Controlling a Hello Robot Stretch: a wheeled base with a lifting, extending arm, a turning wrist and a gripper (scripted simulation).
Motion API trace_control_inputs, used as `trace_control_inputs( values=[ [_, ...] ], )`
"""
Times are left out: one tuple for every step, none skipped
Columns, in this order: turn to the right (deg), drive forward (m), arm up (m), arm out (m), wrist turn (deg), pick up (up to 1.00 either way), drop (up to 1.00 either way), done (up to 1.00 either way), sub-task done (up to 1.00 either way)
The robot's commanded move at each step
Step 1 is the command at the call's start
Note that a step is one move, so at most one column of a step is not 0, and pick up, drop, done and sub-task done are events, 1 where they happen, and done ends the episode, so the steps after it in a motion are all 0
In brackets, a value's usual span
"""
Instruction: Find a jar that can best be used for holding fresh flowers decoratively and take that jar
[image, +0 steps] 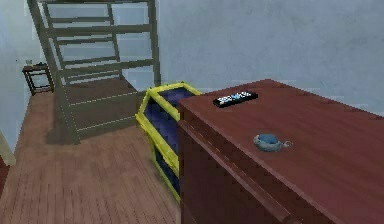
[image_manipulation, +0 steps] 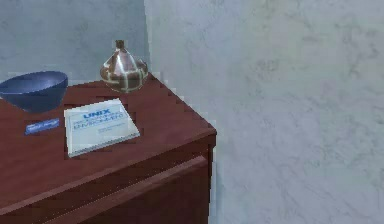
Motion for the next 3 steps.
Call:
trace_control_inputs(
  values=[
    [-12.0, 0.00, 0.00, 0.00, 0.0, 0.00, 0.00, 0.00, 0.00],
    [0.0, 0.00, 0.50, 0.00, 0.0, 0.00, 0.00, 0.00, 0.00],
    [0.0, 0.00, 0.38, 0.00, 0.0, 0.00, 0.00, 0.00, 0.00]
  ],
)
